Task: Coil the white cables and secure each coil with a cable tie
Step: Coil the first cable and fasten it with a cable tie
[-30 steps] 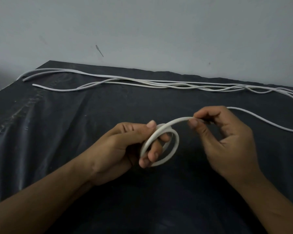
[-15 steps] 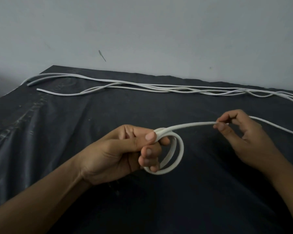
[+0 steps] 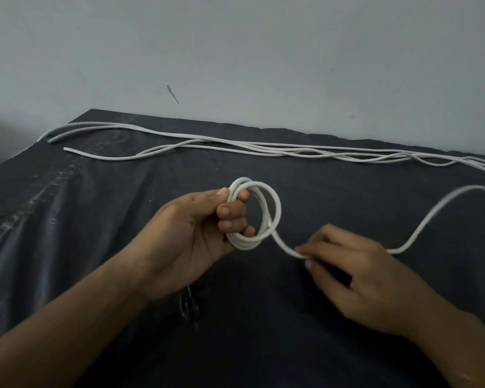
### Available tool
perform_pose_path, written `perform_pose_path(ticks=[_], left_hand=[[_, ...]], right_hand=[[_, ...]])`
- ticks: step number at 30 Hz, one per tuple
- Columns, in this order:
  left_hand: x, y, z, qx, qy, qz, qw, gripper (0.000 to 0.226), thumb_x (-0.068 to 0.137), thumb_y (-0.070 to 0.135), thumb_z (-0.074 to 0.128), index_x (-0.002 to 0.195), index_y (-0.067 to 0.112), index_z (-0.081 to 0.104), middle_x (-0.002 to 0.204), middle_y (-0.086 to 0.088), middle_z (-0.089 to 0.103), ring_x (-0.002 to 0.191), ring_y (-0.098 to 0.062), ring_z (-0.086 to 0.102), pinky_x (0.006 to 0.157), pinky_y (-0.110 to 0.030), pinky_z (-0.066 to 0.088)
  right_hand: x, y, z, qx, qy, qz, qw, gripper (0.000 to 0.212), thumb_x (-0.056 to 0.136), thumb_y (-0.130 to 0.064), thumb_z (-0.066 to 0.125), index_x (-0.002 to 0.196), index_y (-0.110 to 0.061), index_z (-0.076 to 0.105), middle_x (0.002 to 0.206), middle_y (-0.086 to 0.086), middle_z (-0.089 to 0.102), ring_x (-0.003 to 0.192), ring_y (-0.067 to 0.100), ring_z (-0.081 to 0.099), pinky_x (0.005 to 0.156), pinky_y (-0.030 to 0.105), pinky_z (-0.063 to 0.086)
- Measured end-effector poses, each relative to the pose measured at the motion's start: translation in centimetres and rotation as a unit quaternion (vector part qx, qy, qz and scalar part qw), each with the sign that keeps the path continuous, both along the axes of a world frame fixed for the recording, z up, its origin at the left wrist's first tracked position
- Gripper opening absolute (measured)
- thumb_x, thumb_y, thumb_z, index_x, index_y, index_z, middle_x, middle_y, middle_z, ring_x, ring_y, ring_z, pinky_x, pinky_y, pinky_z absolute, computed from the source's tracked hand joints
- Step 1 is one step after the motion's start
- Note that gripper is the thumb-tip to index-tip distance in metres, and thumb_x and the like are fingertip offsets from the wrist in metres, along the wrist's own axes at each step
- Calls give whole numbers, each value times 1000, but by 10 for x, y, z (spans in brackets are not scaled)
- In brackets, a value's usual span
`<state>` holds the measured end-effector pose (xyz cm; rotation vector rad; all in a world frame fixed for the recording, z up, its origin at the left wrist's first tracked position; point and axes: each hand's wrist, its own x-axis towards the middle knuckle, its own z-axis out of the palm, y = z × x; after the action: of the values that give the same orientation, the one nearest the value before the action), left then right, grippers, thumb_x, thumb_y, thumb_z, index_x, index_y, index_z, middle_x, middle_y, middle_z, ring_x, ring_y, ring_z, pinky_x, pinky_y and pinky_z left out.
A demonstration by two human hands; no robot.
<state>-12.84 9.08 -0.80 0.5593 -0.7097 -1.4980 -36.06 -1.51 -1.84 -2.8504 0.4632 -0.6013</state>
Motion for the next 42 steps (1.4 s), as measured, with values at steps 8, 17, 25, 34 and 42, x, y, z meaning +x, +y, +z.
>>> perform_pose_path(ticks=[8,17,25,34,42], left_hand=[[-14,-2,0,25,-28,92,995,35,94,15,38,113,-7,58,68,2,47,59,-8,47,78,-30,52],[-25,2,-12,-6,-218,66,974,20,97,13,46,98,3,64,82,-6,59,76,-13,54,69,-22,46],[-26,11,2,-50,-453,-15,890,28,99,19,45,85,14,69,75,8,61,71,-3,52,69,-15,39],[-31,17,-2,-93,-315,-168,929,26,102,11,41,93,-4,60,84,-4,53,80,-18,49,84,-47,33],[-24,10,1,-76,20,-139,987,39,97,8,49,127,-17,44,83,-5,49,75,-15,51,100,-42,40]], right_hand=[[22,35,6,-100,20,110,989,31,90,-3,62,120,-5,69,100,8,65,83,21,62,72,31,52],[25,41,12,-234,-135,85,959,15,98,-15,62,100,-10,77,90,6,73,71,24,65,64,41,46],[1,12,25,-297,-199,-5,934,23,92,-33,72,83,-12,77,86,0,74,68,22,67,71,44,40],[-8,-14,17,-25,-286,-105,952,11,93,-30,68,102,-25,65,97,-24,63,88,-3,63,84,32,52],[-11,-39,-2,13,-182,-79,980,31,96,-16,54,124,-22,67,87,-4,68,78,8,66,75,30,54]])
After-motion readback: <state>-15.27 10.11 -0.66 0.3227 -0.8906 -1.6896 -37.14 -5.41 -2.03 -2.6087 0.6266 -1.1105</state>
